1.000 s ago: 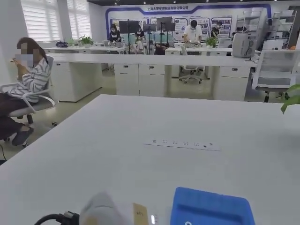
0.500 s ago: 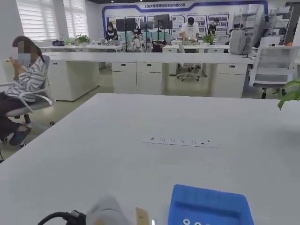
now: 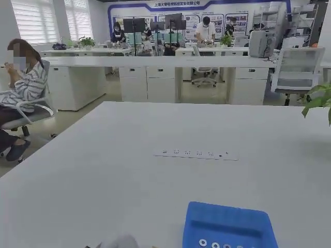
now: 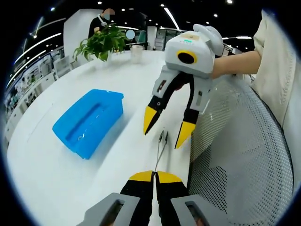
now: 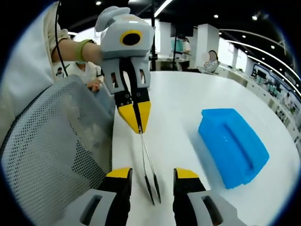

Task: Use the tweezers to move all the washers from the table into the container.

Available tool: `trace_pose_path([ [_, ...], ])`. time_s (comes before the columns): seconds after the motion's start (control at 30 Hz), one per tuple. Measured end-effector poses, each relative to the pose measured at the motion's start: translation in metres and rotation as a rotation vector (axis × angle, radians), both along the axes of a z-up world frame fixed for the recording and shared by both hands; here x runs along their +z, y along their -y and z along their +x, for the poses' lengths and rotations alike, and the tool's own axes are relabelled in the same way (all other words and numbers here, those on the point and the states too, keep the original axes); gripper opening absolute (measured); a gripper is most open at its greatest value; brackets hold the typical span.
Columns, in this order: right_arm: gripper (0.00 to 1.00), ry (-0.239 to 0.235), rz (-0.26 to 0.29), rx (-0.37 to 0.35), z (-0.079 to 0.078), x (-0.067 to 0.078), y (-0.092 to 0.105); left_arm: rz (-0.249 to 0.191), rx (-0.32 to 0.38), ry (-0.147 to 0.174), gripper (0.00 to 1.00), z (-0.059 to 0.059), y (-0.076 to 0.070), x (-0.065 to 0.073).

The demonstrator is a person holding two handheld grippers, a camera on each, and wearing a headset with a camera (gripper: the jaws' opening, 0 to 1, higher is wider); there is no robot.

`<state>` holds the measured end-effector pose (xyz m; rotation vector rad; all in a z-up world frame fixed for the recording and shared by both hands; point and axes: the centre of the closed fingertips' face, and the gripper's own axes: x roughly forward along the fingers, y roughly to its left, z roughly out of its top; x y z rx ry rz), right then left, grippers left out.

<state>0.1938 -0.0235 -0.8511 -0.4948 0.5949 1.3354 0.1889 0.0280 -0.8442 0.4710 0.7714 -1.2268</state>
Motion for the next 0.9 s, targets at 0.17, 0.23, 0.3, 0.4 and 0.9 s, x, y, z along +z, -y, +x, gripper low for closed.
trace_pose_path([
  [0.17,0.54,0.070,0.038,-0.170,0.019,0.019,0.037,0.041,-0.011,0.002,0.00,0.001,0.002,-0.011],
  [0.23,0.64,0.123,0.058,-0.248,0.031,0.030,0.057,0.046,-0.016,-0.003,0.00,0.000,0.003,-0.014],
  [0.3,0.73,0.159,0.099,-0.314,0.040,0.045,0.074,0.057,-0.019,-0.006,0.00,0.001,0.003,-0.018],
  [0.4,0.75,0.169,0.185,-0.395,0.047,0.064,0.095,0.067,-0.021,-0.012,0.00,0.002,0.004,-0.022],
  [0.9,0.89,0.057,0.322,-0.399,0.013,0.078,0.103,0.173,-0.053,-0.001,0.00,0.005,0.001,-0.035],
])
